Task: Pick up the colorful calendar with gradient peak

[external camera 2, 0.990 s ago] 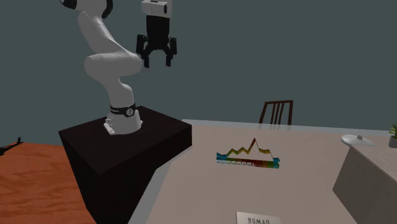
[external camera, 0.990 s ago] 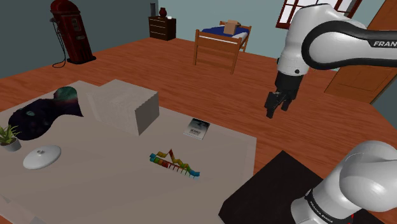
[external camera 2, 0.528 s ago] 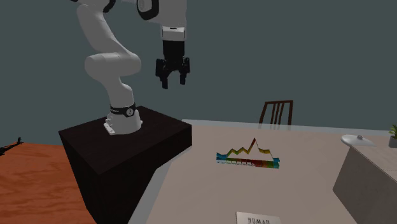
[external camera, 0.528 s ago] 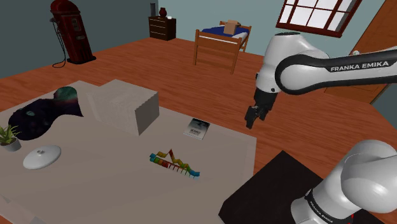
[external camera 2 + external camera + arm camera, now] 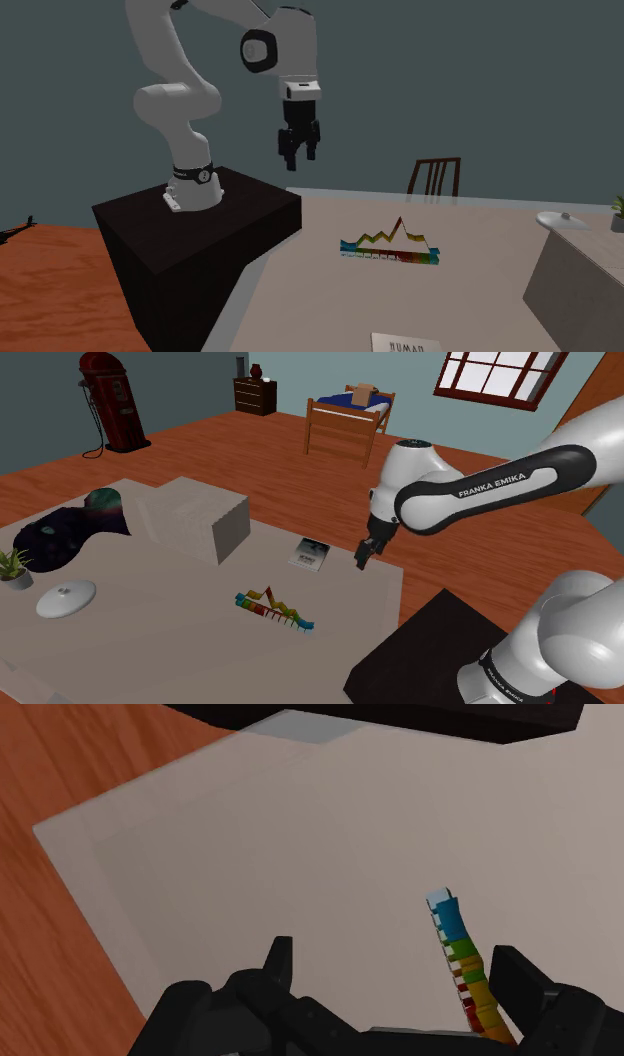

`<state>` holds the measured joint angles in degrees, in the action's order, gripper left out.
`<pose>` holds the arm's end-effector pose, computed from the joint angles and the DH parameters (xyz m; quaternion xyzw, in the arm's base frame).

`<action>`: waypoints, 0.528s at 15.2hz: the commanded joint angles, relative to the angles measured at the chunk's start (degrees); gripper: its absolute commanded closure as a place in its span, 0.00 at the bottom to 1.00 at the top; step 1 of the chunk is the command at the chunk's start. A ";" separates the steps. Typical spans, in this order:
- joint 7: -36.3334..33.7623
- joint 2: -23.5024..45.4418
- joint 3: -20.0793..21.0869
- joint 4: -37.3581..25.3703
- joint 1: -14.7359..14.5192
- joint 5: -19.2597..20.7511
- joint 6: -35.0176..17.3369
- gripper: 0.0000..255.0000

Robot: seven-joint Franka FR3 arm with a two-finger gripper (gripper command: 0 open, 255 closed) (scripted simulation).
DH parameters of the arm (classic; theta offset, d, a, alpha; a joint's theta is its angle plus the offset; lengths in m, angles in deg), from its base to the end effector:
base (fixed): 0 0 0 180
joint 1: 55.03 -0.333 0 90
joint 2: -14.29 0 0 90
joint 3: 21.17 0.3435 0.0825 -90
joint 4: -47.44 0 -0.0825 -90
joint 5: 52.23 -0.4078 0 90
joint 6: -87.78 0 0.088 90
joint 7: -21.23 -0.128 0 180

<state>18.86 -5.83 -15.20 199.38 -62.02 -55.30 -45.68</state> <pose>0.3996 0.0916 0.3473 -0.9974 -0.0713 -0.0134 0.0036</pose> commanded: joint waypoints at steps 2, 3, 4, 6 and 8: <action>1.12 7.33 0.77 -1.47 -0.83 -0.04 -7.58 0.00; 1.42 9.63 1.05 -2.02 -1.10 0.01 -9.84 0.00; 1.69 11.95 1.34 -2.67 -1.36 0.12 -12.02 0.00; 2.11 16.61 1.91 -4.20 -1.84 0.53 -16.18 0.00; 2.33 21.29 2.44 -6.05 -2.30 1.26 -20.01 0.00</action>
<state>21.27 12.93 -13.16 194.29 -63.98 -54.42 -63.47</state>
